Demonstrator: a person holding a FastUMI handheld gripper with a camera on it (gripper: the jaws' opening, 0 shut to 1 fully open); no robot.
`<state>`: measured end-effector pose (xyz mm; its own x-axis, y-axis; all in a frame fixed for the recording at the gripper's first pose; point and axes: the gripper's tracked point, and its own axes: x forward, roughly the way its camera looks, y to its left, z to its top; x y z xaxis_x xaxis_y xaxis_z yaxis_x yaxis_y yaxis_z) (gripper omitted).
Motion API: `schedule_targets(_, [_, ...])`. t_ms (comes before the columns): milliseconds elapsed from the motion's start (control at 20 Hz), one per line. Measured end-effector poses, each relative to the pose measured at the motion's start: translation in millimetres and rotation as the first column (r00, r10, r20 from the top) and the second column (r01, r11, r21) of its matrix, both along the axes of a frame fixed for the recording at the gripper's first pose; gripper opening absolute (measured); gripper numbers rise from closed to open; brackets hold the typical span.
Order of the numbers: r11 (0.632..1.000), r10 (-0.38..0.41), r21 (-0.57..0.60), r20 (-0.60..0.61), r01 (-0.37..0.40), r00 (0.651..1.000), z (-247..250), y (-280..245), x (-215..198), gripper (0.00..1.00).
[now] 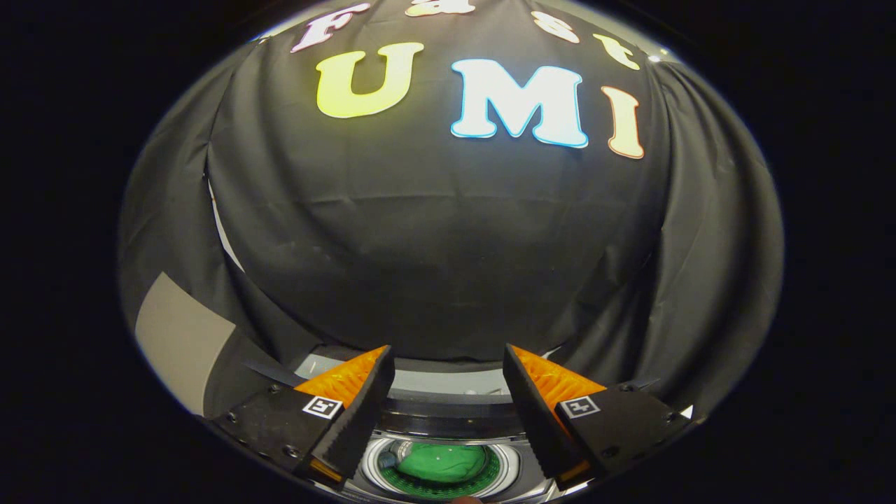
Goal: Put the clothes into the washing machine and then close the washing machine lid.
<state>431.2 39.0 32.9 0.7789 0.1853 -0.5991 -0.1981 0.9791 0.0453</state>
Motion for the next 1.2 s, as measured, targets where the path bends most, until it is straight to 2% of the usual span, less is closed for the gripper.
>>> schedule_targets(100, [0.997,-0.036,0.063,-0.015,0.037,0.999,-1,-2,2,0.96])
schedule_targets(350, [0.997,-0.022,0.077,0.053,0.018,0.998,3,-3,-7,0.97])
schedule_targets(500, [0.996,-0.022,0.094,0.163,0.007,0.986,8,-5,-18,0.97])
schedule_targets(850, [0.992,-0.039,0.123,0.309,0.001,0.950,7,-11,-56,0.97])
schedule_targets(1200, [0.992,-0.052,0.127,0.326,0.011,0.944,3,-12,-74,0.97])
